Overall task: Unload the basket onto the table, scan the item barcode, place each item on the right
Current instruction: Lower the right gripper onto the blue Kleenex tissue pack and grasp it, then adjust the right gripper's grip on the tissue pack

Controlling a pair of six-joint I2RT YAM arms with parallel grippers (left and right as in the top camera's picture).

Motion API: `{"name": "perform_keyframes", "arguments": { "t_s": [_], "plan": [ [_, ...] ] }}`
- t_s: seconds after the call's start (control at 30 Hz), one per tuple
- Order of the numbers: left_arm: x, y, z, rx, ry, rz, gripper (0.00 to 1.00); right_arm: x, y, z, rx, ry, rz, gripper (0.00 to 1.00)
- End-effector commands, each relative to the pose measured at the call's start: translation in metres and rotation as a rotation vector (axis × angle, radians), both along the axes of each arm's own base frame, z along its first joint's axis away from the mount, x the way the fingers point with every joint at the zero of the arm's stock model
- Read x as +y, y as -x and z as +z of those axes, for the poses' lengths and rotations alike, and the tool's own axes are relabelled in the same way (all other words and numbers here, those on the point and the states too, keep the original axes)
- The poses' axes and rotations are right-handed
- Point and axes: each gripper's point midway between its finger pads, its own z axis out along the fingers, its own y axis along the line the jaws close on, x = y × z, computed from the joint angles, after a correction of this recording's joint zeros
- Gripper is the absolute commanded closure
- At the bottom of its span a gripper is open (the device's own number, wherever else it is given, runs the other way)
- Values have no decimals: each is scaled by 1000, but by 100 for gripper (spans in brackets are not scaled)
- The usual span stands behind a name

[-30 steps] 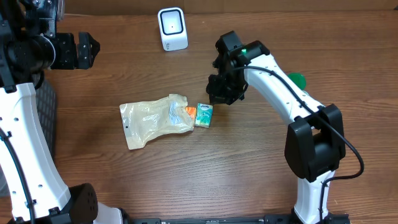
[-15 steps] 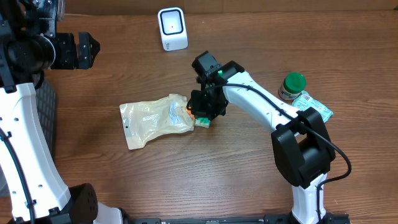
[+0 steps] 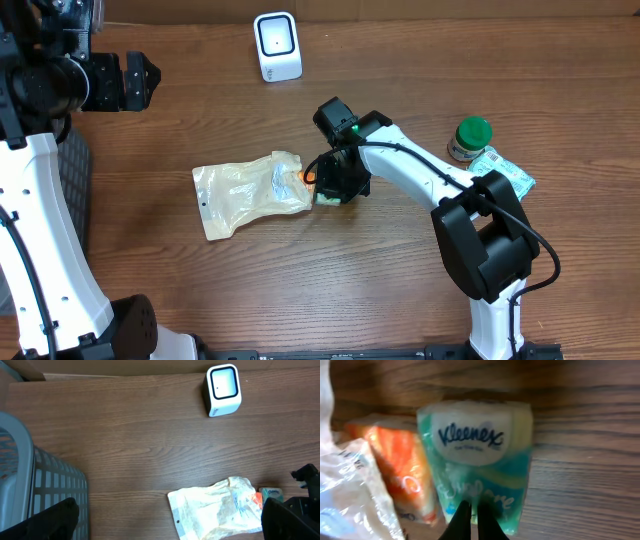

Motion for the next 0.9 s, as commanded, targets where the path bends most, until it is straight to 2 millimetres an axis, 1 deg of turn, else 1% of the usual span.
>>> {"name": "perform_keyframes", "arguments": {
  "t_s": [0.0, 0.07, 0.23, 0.3, 0.4, 0.5, 0.6, 0.7, 0.8, 0.87],
  "plan": [
    [-1, 0, 2, -7, -2, -14, 0, -18, -11, -5, -60, 90, -2, 96],
    [-1, 0, 2, -7, -2, -14, 0, -26, -17, -5, -85, 107, 48, 96],
    [-1, 0, 2, -7, -2, -14, 1, -34, -24, -2, -121, 108, 209, 96],
    [-1, 0, 2, -7, -2, -14, 0, -39, -26, 2, -129, 112, 267, 93],
    [-1, 0, 2, -7, -2, -14, 1, -47, -34, 11, -137, 116, 299, 89],
    [-1, 0, 2, -7, -2, -14, 0, -54, -42, 25, -147, 114, 334, 88],
    [-1, 0, 2, -7, -2, -14, 0, -60, -49, 41, -147, 111, 320, 87],
    [-1, 0, 2, -7, -2, -14, 0, -63, -52, 55, -137, 77, 298, 81],
    [-1, 0, 2, -7, -2, -14, 1, -65, -53, 57, -119, 36, 278, 66],
    [-1, 0, 2, -7, -2, -14, 1, -68, -51, 53, -104, 23, 267, 57]
  ]
}}
